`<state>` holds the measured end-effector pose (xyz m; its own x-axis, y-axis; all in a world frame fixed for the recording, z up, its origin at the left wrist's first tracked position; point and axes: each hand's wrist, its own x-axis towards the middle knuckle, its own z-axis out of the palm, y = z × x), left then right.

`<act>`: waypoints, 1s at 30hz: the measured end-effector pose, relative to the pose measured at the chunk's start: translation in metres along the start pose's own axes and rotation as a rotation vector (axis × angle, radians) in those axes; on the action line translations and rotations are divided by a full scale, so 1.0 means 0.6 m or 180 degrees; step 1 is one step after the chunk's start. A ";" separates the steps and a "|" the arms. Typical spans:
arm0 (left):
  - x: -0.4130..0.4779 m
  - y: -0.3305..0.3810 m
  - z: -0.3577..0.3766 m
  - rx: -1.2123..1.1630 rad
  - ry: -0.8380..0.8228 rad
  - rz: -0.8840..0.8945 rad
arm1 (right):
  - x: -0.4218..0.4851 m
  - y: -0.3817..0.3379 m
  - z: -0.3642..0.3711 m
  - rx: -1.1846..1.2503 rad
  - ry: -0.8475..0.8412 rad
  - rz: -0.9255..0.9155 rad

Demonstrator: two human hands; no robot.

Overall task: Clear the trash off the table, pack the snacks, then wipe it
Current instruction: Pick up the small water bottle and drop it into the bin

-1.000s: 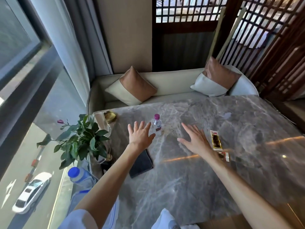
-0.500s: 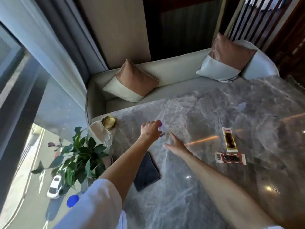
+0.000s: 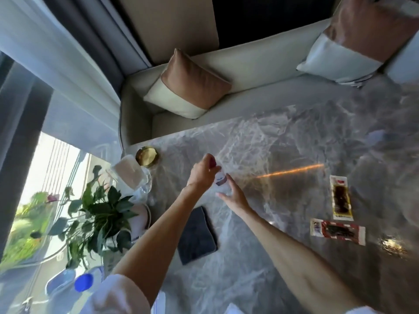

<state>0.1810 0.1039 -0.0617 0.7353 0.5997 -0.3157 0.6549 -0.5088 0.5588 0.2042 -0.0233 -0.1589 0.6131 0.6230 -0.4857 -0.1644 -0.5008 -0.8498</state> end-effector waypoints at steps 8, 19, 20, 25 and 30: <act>-0.175 -0.120 -0.126 -0.2574 0.0308 -0.1450 | -0.078 -0.046 -0.046 0.0293 -0.0605 -0.0556; -0.659 -0.297 -0.189 -0.4060 0.1285 -0.1792 | -0.327 -0.166 0.129 -0.0236 -0.2355 -0.1054; -0.709 -0.316 -0.191 -0.4055 0.1568 -0.1724 | -0.355 -0.169 0.166 -0.0278 -0.2476 -0.1099; -0.939 -0.392 -0.173 -0.3409 0.2944 -0.1981 | -0.502 -0.159 0.347 -0.0492 -0.3093 -0.1203; -1.108 -0.452 -0.151 -0.3097 0.3953 -0.2225 | -0.627 -0.156 0.483 -0.0779 -0.3609 -0.1291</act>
<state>-0.5010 -0.1007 0.0662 -0.4905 0.8459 -0.2094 0.0844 0.2853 0.9547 -0.2349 -0.0369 0.0443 -0.4525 0.8686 -0.2020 0.1058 -0.1726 -0.9793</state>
